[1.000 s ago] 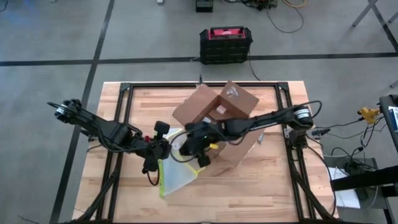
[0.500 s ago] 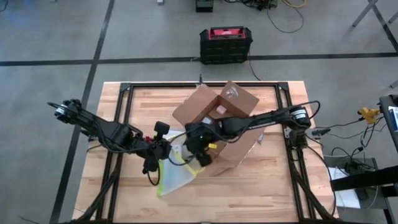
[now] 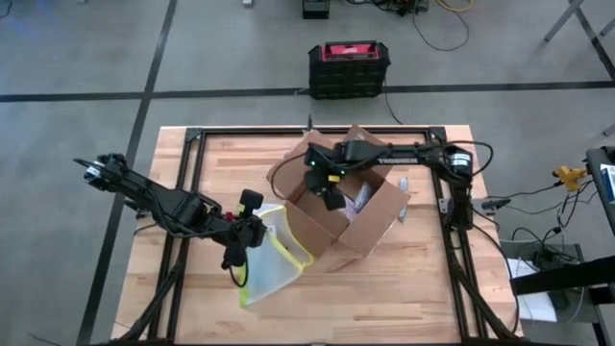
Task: Unpack boxes
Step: Put the white charger adapter into the transparent zip lock bag
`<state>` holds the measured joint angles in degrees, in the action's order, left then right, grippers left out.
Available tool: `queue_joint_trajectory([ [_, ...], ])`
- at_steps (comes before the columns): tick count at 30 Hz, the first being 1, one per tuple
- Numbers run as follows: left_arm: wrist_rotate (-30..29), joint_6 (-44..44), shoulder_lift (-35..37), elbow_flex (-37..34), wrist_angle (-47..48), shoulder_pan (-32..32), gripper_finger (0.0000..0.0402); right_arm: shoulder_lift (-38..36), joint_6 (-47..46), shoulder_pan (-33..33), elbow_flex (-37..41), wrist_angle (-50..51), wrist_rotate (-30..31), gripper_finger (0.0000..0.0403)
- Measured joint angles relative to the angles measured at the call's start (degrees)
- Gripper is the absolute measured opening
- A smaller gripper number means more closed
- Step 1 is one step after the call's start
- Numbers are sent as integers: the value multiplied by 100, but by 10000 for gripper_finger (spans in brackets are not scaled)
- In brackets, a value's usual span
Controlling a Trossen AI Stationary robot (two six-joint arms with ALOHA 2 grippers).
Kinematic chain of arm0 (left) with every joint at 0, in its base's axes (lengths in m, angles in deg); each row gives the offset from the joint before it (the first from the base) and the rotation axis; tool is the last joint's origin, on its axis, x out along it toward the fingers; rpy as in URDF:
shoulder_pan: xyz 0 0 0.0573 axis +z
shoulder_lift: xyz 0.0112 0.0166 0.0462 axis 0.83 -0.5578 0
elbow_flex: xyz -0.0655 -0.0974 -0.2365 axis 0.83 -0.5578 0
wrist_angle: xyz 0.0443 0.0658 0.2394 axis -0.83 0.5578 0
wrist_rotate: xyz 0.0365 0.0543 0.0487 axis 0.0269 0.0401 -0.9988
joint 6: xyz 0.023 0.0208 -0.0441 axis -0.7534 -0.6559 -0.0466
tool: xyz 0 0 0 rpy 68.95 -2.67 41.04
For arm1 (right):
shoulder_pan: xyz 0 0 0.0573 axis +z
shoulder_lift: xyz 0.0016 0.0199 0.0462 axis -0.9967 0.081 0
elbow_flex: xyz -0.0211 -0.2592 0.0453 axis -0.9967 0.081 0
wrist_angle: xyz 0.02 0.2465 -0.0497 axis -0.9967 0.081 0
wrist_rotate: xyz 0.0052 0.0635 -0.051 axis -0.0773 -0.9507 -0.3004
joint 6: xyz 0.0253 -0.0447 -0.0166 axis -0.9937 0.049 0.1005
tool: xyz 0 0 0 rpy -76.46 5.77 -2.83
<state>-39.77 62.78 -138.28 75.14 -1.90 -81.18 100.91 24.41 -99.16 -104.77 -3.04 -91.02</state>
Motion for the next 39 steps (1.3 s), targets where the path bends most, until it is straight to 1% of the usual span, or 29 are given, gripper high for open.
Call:
queue_joint_trajectory([
  [4, -4, 22, -1, 0, 1, 0, 0, 167, -597, -101, 65, -125, 91, 146],
  [8, -15, 22, 5, 0, -5, 0, 0, 273, -1984, -156, 181, -302, 77, 73],
  [9, -21, 20, 5, 0, 0, 7, 0, 271, -2206, -141, 208, -362, 109, 54],
  [10, -23, 6, 5, 0, -7, 16, 0, 270, -2339, -107, 246, -486, 185, 37],
  [12, -23, -12, 5, 0, -14, 24, 0, 268, -2497, -17, 330, -786, 571, 11],
  [14, -24, -15, 5, 0, -14, 28, 0, 270, -2652, 55, 435, -895, 991, 6],
  [16, -24, 6, 7, 0, -18, 28, 0, 270, -2832, 77, 497, -1036, 1115, 11],
  [23, -22, 2, 12, 2, -16, 35, 0, 275, -3067, 81, 634, -759, 1119, 2],
  [28, -22, 45, 14, 2, -19, 35, 0, 271, -3559, 95, 658, -688, 1118, 1],
  [30, -22, 75, 14, 2, -13, 35, 0, 239, -3804, 108, 658, -478, 1056, 0],
  [33, -22, 85, 14, 2, -14, 35, 0, 132, -4032, 140, 665, 42, 788, 0],
  [36, -22, 27, 16, 2, -13, 33, 0, -48, -3871, 228, 680, 183, 722, 0],
  [39, -22, -80, 16, 2, -12, 49, 0, -341, -3027, 296, 670, 60, 692, 0],
])
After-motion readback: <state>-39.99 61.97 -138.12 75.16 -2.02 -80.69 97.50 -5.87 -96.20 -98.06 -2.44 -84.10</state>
